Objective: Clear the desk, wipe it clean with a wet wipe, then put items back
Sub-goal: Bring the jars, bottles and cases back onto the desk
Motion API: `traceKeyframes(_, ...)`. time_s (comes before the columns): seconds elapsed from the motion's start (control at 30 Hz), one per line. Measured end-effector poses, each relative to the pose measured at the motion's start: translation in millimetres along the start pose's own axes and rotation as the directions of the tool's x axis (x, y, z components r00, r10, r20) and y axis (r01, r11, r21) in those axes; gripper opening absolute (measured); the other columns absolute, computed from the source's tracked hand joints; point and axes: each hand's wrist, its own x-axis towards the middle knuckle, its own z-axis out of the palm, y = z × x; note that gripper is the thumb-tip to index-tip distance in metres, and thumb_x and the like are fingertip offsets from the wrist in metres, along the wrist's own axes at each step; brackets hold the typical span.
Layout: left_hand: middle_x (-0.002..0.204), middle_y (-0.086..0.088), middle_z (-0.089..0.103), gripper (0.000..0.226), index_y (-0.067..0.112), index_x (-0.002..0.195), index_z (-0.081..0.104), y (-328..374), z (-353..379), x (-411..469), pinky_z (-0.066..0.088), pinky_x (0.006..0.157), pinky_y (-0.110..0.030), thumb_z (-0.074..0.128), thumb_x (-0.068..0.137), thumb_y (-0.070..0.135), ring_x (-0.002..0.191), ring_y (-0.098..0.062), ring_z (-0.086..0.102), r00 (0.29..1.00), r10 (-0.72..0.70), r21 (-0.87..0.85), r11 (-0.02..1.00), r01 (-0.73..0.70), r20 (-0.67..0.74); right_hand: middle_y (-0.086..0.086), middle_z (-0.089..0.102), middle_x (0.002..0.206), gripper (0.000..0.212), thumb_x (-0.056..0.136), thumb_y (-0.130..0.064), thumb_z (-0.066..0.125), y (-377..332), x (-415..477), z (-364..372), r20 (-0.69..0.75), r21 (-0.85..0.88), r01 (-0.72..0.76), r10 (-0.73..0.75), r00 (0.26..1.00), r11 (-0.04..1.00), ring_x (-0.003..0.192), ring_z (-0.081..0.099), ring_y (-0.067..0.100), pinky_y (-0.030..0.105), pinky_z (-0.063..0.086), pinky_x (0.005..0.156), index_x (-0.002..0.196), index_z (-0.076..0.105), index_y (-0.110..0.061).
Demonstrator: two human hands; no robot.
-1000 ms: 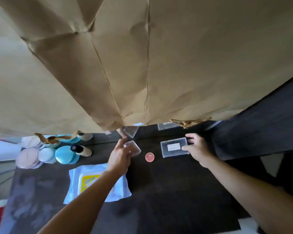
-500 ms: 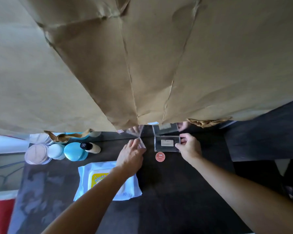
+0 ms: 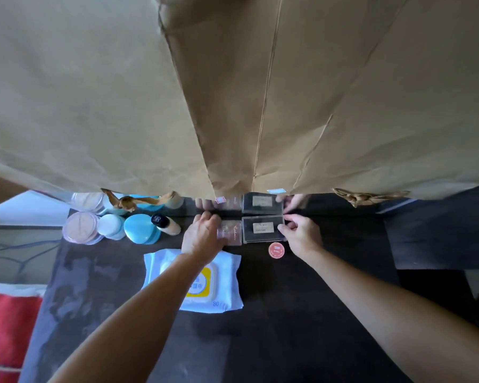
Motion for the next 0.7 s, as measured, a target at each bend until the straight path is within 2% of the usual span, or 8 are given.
traceKeyframes(0.07,0.119,-0.005,0.053,0.049,0.02,0.126,0.054,2,0,0,0.046,0.088,-0.04,0.066,0.08,0.032,0.113,-0.027,0.048,1.0,0.017,0.046,0.999,-0.018,0.025,0.002,0.065,0.092,0.037,0.076,-0.03,0.072,2,-6,-8,-0.03,-0.071,0.038,-0.04,0.999,0.997,0.084,0.062,0.021,0.034,0.05,0.078,0.11,0.066,-0.016)
traceKeyframes(0.13,0.12,-0.004,0.05,0.051,0.028,0.128,0.051,4,-1,-3,0.045,0.087,-0.039,0.063,0.081,0.041,0.114,-0.026,0.046,0.998,0.016,0.1,0.995,-0.023,0.069,-0.004,0.059,0.097,0.047,0.068,-0.043,0.074,5,-21,-16,-0.027,-0.174,0.083,-0.089,0.996,0.981,0.084,0.059,0.015,0.032,0.049,0.073,0.107,0.061,-0.021)
traceKeyframes(0.27,0.119,-0.002,0.049,0.059,0.031,0.126,0.05,7,-1,-1,0.046,0.086,-0.038,0.07,0.074,0.05,0.115,-0.024,0.045,0.994,-0.051,0.114,0.993,0.04,0.094,-0.011,0.052,0.104,0.068,0.055,-0.067,0.069,11,-46,-13,0.106,-0.386,0.134,-0.1,0.989,0.913,0.094,0.057,0.012,0.032,0.048,0.074,0.108,0.048,-0.029)
traceKeyframes(0.33,0.119,-0.002,0.05,0.058,0.028,0.124,0.051,5,-2,1,0.046,0.086,-0.038,0.07,0.074,0.05,0.116,-0.024,0.046,0.993,-0.072,0.135,0.989,0.06,0.089,-0.01,0.053,0.105,0.063,0.059,-0.064,0.068,12,-48,-7,0.09,-0.423,0.145,-0.117,0.989,0.895,0.095,0.059,0.015,0.031,0.047,0.071,0.107,0.047,-0.029)
traceKeyframes(0.47,0.118,-0.003,0.05,0.053,0.021,0.121,0.051,-1,-8,0,0.046,0.084,-0.038,0.068,0.078,0.047,0.114,-0.025,0.047,0.99,-0.121,0.173,0.979,0.107,0.073,-0.008,0.059,0.096,0.03,0.072,-0.047,0.062,19,-48,-11,-0.017,-0.448,0.134,-0.158,0.987,0.884,0.087,0.062,0.022,0.03,0.043,0.064,0.092,0.055,-0.027)
traceKeyframes(0.53,0.117,-0.005,0.05,0.047,0.019,0.119,0.053,-1,-9,-3,0.045,0.083,-0.039,0.066,0.081,0.042,0.112,-0.027,0.047,0.99,-0.135,0.199,0.972,0.124,0.042,-0.006,0.06,0.095,0.025,0.072,-0.042,0.064,27,-45,-19,-0.061,-0.416,0.091,-0.128,0.99,0.905,0.085,0.062,0.025,0.029,0.041,0.064,0.089,0.056,-0.025)
traceKeyframes(0.6,0.117,-0.007,0.051,0.038,0.02,0.116,0.056,5,-6,-8,0.044,0.082,-0.04,0.064,0.081,0.033,0.107,-0.029,0.049,0.997,-0.062,0.222,0.973,0.07,-0.046,-0.001,0.061,0.097,0.026,0.071,-0.035,0.068,34,-38,-28,-0.119,-0.348,0.063,-0.11,0.987,0.936,0.086,0.062,0.029,0.032,0.044,0.066,0.092,0.06,-0.022)
traceKeyframes(0.7,0.121,-0.01,0.05,0.034,0.022,0.113,0.059,31,3,-13,0.041,0.085,-0.04,0.06,0.08,0.018,0.108,-0.033,0.05,0.979,0.196,0.225,0.958,-0.178,-0.059,0.008,0.062,0.097,0.028,0.073,-0.024,0.072,34,-19,-34,-0.196,-0.248,0.078,-0.129,0.972,0.966,0.089,0.062,0.034,0.036,0.048,0.071,0.098,0.065,-0.014)
